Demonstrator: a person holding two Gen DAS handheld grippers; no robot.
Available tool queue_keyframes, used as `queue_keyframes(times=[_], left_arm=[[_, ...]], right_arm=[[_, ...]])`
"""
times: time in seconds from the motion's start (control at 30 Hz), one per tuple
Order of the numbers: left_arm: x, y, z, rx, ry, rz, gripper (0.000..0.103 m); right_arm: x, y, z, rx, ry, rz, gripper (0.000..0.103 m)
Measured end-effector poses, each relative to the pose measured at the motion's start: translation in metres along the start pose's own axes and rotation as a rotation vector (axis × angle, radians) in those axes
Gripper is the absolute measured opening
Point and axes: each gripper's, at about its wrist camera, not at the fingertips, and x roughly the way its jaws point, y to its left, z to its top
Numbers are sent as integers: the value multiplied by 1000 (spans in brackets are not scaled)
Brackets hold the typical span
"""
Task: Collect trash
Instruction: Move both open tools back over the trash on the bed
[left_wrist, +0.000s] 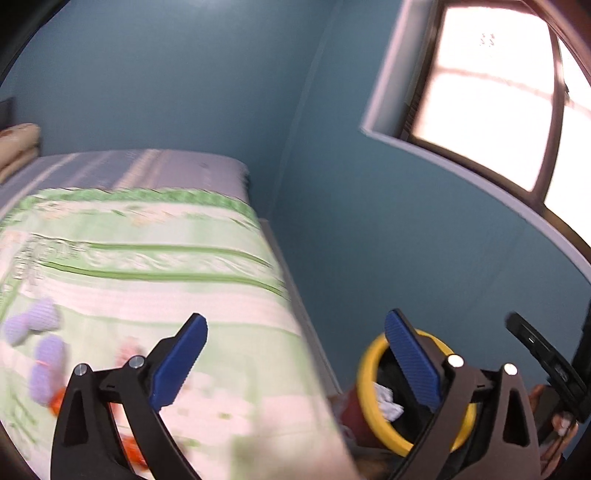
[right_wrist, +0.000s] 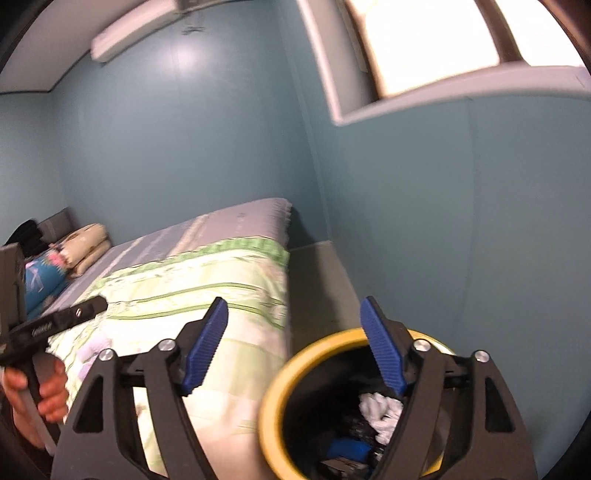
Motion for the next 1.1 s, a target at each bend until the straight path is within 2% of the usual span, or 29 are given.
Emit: queue_keyframes(times=[0.23, 0.37, 0.57, 0.87, 1.1], left_arm=[[-46, 84, 18, -69, -64, 153, 95], [-68, 126, 20, -100, -77, 239, 95], [-91, 185, 14, -154, -74, 326, 95], [-87, 250, -6, -226, -36, 420, 95], [-65, 298, -23, -261, 11, 468, 95]], right_arm=[[1, 72, 1, -108, -19, 152, 85], [3, 108, -2, -148, -3, 213, 87], [13, 164, -17, -227, 35, 308, 89], [34, 231, -67, -369, 128, 452, 93], [73, 258, -108, -458, 238, 501, 95]])
